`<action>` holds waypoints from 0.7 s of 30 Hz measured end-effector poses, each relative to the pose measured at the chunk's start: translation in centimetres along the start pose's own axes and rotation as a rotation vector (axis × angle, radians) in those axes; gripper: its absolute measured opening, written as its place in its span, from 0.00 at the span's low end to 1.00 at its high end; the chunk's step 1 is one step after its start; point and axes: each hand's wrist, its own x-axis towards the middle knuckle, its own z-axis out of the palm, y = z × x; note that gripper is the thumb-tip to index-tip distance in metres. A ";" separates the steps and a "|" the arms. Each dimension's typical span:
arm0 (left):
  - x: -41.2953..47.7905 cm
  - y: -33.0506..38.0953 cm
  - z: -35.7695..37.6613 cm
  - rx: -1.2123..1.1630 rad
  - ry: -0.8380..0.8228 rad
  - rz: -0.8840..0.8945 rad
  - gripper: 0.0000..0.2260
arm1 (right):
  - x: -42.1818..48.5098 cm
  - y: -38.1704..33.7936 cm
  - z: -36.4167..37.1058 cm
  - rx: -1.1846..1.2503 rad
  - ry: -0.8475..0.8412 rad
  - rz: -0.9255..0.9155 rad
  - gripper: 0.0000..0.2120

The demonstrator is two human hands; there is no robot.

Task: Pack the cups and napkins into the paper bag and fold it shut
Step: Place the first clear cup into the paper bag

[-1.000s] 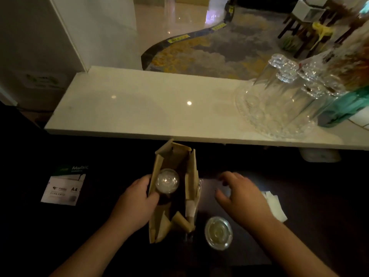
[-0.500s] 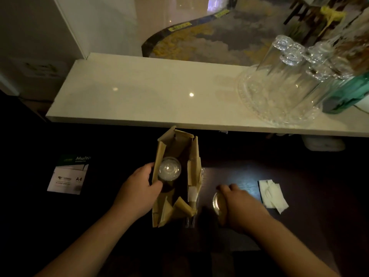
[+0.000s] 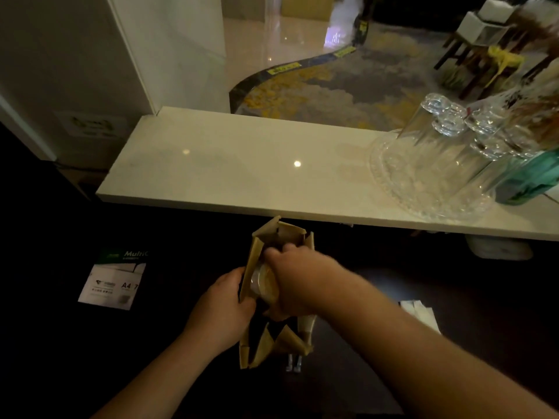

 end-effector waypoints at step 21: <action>-0.9 0.7 -0.1 0.048 -0.008 -0.019 0.18 | 1.2 -3.2 8.1 0.128 -0.079 0.089 0.17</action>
